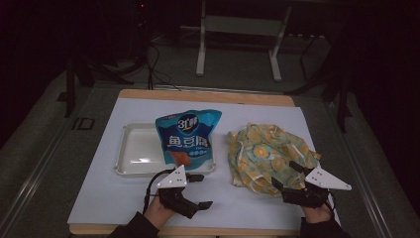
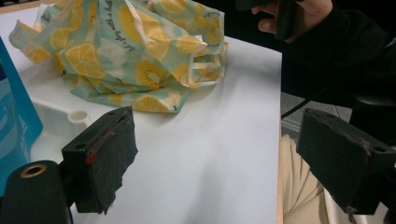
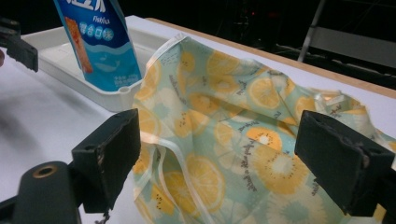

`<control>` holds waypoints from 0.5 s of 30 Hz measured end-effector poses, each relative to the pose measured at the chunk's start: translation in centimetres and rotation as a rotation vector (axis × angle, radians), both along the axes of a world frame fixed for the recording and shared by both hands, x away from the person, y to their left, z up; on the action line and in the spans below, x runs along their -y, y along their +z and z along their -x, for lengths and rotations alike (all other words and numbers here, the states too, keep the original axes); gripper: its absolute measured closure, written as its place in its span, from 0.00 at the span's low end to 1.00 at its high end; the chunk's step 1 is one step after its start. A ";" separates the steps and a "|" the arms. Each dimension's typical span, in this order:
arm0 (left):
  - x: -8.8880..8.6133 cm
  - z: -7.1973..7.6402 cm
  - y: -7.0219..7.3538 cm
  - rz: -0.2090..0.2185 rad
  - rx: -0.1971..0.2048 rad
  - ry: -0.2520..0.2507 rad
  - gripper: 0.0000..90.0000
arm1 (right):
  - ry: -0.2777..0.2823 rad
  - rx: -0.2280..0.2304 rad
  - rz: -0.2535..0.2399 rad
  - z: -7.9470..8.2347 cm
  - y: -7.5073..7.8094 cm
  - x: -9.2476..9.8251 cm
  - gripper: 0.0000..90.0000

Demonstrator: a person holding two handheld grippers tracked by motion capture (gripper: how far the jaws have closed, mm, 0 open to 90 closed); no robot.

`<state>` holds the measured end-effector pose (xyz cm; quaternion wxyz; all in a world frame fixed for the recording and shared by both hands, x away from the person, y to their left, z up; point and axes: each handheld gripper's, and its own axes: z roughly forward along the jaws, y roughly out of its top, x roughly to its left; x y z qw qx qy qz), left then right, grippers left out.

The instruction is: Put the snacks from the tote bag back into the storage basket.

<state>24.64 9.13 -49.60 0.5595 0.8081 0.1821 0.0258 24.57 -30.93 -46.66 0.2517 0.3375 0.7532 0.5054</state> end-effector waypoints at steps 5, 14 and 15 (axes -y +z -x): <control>0.1 0.0 0.0 0.001 -0.001 -0.007 0.14 | -0.004 0.001 -0.013 0.0 0.0 0.2 0.16; 0.0 0.0 -0.1 0.001 -0.005 -0.007 0.14 | 0.002 -0.012 -0.018 -0.2 -0.2 0.3 0.16; 0.0 0.0 -0.1 0.003 -0.007 -0.008 0.14 | 0.003 -0.011 -0.018 -0.2 -0.2 0.3 0.16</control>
